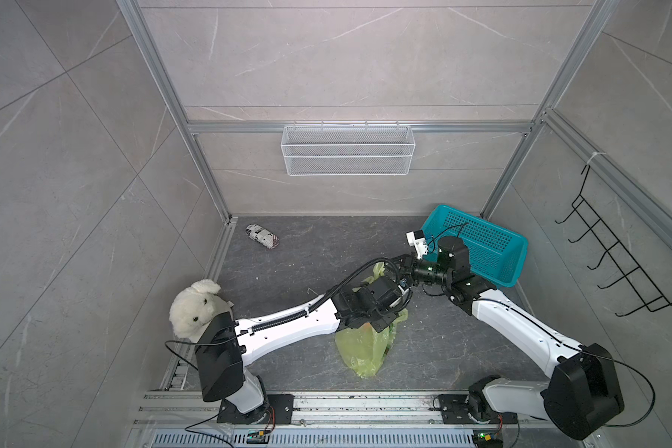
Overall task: Place the peach into a plastic bag & tie a knot
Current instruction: Cross the plastic bag at the center of the board.
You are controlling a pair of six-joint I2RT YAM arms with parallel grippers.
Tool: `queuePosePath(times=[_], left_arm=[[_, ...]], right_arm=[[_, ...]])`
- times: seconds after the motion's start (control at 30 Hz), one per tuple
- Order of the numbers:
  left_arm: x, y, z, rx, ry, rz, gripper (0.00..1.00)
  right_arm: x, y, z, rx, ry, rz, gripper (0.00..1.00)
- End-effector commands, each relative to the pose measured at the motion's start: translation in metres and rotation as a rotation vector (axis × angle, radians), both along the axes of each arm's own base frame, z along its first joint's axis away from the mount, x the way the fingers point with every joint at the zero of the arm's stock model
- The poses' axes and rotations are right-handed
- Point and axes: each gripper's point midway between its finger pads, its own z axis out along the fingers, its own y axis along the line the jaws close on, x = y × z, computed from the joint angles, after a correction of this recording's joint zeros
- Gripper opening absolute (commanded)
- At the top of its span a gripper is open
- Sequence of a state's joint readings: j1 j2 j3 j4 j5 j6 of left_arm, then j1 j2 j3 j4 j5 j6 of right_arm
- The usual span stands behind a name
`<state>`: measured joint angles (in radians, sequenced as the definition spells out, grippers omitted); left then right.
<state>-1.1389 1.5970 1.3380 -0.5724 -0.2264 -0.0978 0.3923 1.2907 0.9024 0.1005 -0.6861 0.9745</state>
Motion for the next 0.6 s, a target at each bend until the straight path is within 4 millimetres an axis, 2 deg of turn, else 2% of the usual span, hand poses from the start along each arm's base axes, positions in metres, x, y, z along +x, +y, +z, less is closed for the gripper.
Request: queuePosePath(times=[0.0, 0.13, 0.27, 0.37, 0.43, 0.5, 0.57], left_arm=[[0.021, -0.016, 0.021, -0.138, 0.007, 0.155, 0.04], [0.032, -0.007, 0.022, -0.170, 0.004, 0.289, 0.06], [0.034, -0.004, 0.026, -0.218, 0.002, 0.332, 0.10], [0.035, -0.005, 0.027, -0.236, -0.004, 0.334, 0.10], [0.037, -0.004, 0.027, -0.243, -0.003, 0.340, 0.09], [0.037, -0.003, 0.028, -0.262, -0.003, 0.343, 0.09], [0.037, -0.003, 0.030, -0.273, -0.001, 0.342, 0.09]], right_arm=[[-0.014, 0.004, 0.006, 0.024, -0.013, 0.038, 0.00], [-0.016, 0.001, 0.003, -0.002, -0.016, 0.032, 0.00], [-0.019, -0.004, -0.002, -0.055, -0.023, 0.023, 0.01], [-0.019, -0.012, -0.008, -0.125, -0.031, 0.002, 0.25], [-0.019, -0.024, -0.011, -0.183, -0.034, -0.037, 0.38], [-0.017, -0.040, -0.013, -0.213, -0.041, -0.100, 0.47], [-0.018, -0.057, -0.013, -0.254, -0.049, -0.150, 0.50]])
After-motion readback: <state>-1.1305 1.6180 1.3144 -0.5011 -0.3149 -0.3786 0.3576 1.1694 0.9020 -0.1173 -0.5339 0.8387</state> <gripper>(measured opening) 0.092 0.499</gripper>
